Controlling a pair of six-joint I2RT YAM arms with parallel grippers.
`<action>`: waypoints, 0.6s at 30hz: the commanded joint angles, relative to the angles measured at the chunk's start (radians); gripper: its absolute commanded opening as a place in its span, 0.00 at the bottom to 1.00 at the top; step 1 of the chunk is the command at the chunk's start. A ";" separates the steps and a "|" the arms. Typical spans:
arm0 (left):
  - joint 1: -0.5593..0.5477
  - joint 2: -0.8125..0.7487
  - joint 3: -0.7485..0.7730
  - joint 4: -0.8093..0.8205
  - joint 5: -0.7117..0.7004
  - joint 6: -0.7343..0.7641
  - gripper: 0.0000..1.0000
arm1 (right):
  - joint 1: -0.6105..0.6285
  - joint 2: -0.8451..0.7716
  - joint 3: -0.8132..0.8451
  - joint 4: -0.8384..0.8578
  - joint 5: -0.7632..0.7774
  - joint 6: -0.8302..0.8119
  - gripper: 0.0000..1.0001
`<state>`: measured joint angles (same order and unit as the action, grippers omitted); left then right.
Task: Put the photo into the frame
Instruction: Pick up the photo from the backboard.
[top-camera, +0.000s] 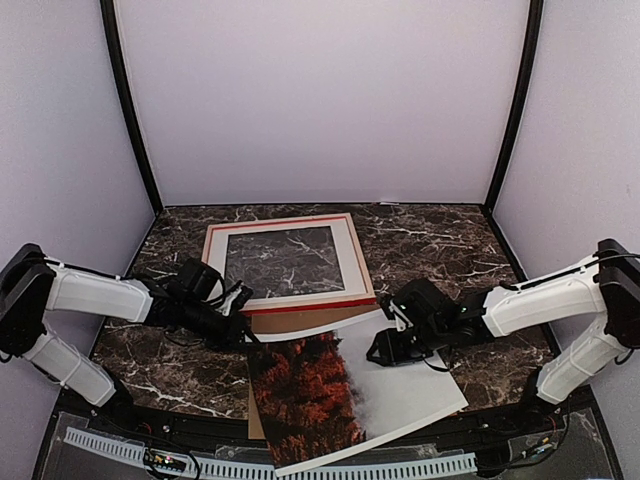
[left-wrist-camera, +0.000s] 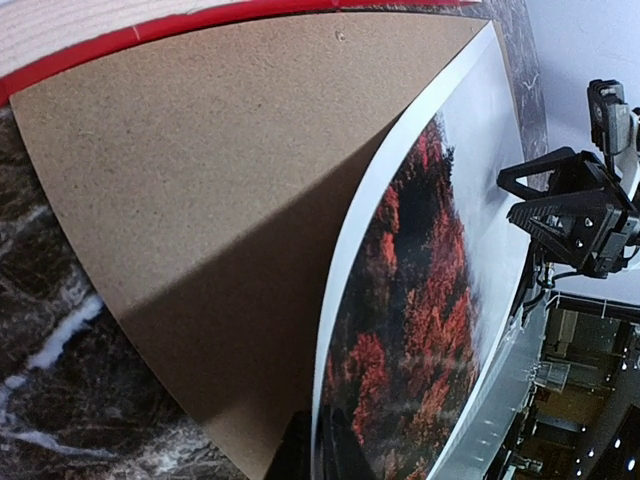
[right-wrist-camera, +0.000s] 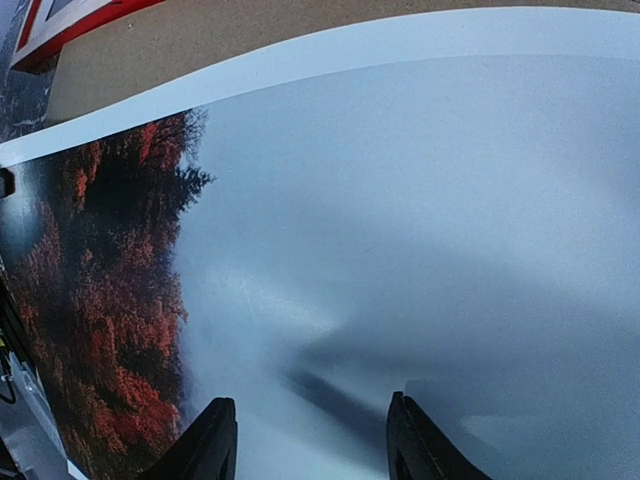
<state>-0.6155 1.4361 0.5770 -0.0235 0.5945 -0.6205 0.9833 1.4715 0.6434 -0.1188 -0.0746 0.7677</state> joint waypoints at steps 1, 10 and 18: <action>-0.013 -0.026 0.030 -0.021 0.003 0.053 0.00 | 0.012 -0.044 0.010 -0.052 0.000 0.015 0.53; -0.013 -0.176 0.311 -0.286 -0.017 0.240 0.00 | -0.044 -0.227 0.142 -0.260 0.070 -0.035 0.62; -0.012 -0.228 0.651 -0.520 -0.265 0.385 0.00 | -0.172 -0.385 0.241 -0.397 0.115 -0.098 0.69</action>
<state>-0.6262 1.2381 1.0813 -0.3763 0.5041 -0.3412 0.8585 1.1370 0.8349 -0.4217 -0.0059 0.7155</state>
